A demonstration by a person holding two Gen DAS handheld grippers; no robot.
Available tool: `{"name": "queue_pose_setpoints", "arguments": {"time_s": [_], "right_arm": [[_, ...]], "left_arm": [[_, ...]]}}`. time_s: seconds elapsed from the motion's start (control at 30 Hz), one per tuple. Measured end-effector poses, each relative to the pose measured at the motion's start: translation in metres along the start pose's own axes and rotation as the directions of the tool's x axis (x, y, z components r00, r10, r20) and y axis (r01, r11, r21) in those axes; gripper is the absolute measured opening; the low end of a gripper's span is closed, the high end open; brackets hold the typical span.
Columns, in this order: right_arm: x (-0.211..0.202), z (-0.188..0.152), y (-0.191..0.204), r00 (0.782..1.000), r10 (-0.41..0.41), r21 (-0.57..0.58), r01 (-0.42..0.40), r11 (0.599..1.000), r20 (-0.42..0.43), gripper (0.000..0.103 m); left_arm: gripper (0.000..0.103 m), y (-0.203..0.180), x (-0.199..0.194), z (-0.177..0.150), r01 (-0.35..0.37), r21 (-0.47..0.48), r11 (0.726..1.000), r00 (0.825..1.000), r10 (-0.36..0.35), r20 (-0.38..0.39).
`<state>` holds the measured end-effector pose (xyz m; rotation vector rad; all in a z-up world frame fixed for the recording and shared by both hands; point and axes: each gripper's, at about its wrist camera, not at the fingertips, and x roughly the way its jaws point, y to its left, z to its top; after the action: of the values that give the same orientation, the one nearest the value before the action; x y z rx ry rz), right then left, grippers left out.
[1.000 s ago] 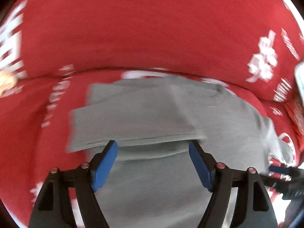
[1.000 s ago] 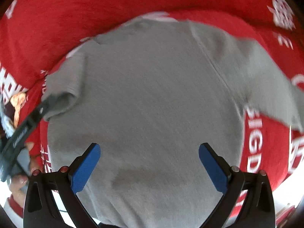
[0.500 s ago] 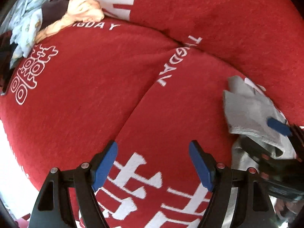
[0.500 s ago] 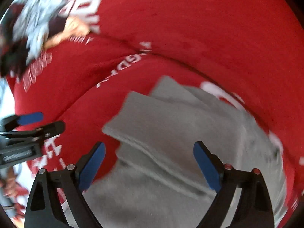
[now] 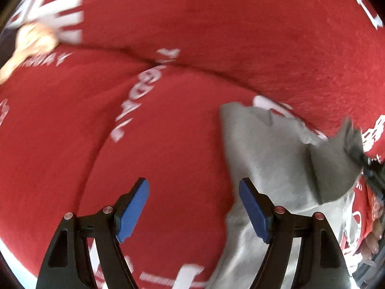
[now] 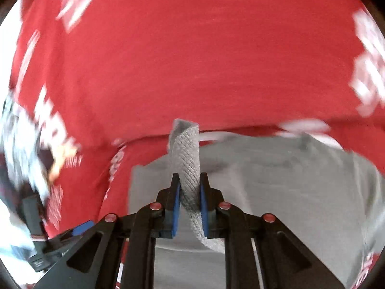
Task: Fold small clothes
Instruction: 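Grasp the other sleeve cuff with the right gripper and fold it across the body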
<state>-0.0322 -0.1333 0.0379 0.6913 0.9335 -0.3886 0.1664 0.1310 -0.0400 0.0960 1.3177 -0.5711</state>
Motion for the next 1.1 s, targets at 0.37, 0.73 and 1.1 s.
{"name": "queue_pose_setpoints", "arguments": {"time_s": [0.37,0.73,1.1], "right_arm": [[-0.02,-0.047,-0.198,0.998,0.063,0.557,-0.044,0.829,-0.015,0.065],[-0.01,-0.012,-0.185,0.993,0.115,0.531,-0.11,0.84,0.023,0.007],[-0.016,-0.052,-0.173,0.983,0.164,0.515,-0.1,0.851,-0.079,0.032]], "left_arm": [[0.078,-0.029,0.059,0.046,-0.046,0.015,0.999,0.995,0.047,-0.089],[0.078,-0.044,0.026,0.02,-0.108,0.14,0.984,0.992,0.116,-0.048],[0.078,-0.028,0.053,0.049,0.044,0.08,0.996,0.986,-0.03,-0.167]]}}
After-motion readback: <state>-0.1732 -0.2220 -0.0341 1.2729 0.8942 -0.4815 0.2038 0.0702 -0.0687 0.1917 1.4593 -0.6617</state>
